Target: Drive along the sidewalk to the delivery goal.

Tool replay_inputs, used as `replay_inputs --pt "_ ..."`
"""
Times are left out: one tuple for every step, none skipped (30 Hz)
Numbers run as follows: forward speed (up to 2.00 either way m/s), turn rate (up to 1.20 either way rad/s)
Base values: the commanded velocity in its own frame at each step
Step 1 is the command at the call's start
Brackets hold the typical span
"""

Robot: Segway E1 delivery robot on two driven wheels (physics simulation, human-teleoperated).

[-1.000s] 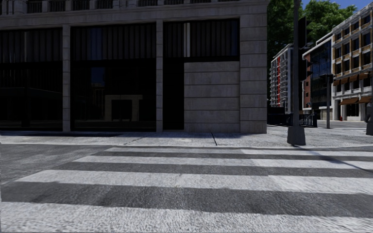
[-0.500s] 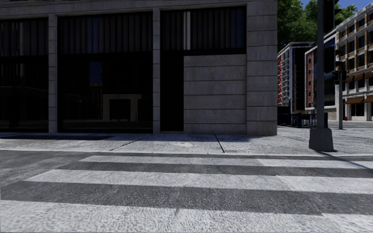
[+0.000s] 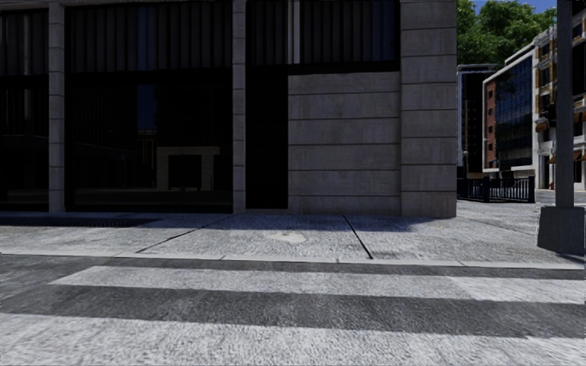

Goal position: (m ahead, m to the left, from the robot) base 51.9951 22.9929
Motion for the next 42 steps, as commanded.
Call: replay_inputs --pt "1.96 0.00" --pt "1.96 0.00" --pt "1.96 0.00" --pt "1.96 0.00" --pt "1.96 0.00" --pt "1.96 0.00" --pt "1.92 0.00" --pt "1.92 0.00" --pt "1.81 0.07" --pt "1.70 0.21" --pt "1.65 0.37" --pt "1.65 0.37" --pt "1.65 0.49" --pt "1.67 0.56" --pt "1.69 0.59" --pt "1.69 0.59" --pt "1.71 0.59" --pt "1.72 0.60" --pt "1.72 0.60" --pt "1.73 0.60" --pt "1.74 0.60" --pt "1.74 0.60" --pt "1.75 0.60" --pt "1.75 0.60" --pt "1.75 0.60" --pt "1.75 0.60" --pt "1.75 0.60" --pt "1.75 0.60" --pt "1.75 0.60" --pt "1.76 0.60" --pt "1.76 0.60" --pt "1.76 0.60" --pt "1.76 0.60" --pt "1.77 0.60" --pt "1.77 0.60" --pt "1.78 0.60" --pt "1.78 0.60" --pt "1.78 0.60" --pt "1.79 0.60" --pt "1.79 0.60" --pt "1.79 0.60" --pt "1.80 0.60"
